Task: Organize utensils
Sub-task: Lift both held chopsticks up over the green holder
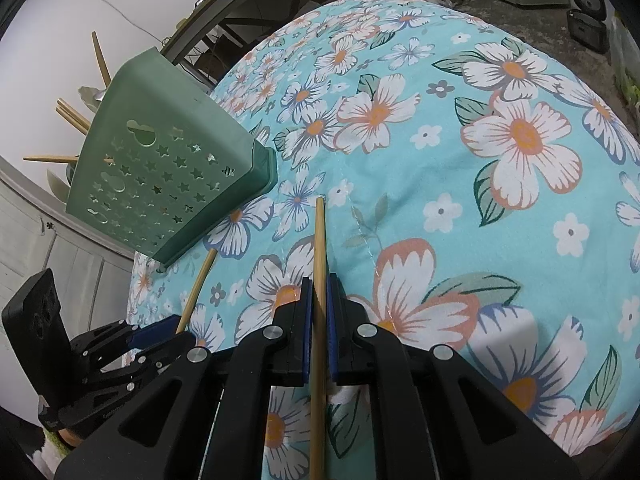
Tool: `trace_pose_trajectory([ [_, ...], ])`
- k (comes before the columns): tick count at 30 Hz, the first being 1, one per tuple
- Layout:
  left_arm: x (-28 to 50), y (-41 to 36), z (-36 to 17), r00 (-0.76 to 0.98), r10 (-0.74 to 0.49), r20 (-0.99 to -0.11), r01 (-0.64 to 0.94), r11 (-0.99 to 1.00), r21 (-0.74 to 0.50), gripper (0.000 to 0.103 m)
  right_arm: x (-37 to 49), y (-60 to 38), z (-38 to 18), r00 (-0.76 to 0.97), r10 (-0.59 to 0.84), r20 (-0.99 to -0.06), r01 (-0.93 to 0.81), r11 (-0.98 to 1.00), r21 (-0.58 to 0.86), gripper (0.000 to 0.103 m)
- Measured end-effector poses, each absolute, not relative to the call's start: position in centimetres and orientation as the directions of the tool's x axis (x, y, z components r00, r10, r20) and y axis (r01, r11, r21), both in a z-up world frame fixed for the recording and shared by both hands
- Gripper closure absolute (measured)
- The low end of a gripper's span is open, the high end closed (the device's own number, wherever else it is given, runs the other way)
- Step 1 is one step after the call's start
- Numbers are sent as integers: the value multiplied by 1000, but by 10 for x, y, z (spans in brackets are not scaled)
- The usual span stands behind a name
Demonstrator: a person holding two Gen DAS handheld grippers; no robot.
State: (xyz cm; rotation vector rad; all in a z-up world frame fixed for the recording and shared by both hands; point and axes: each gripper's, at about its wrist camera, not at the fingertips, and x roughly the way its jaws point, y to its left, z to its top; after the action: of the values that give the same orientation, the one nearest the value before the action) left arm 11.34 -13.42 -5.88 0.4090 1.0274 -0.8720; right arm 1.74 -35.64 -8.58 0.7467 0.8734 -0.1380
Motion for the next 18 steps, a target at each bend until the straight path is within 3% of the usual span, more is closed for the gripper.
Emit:
trace_pose_trajectory([
  [18, 130, -175, -62, 288, -406, -867, 806, 592, -9, 79, 37, -353, -79, 619, 138, -773, 391, 800, 455, 95],
])
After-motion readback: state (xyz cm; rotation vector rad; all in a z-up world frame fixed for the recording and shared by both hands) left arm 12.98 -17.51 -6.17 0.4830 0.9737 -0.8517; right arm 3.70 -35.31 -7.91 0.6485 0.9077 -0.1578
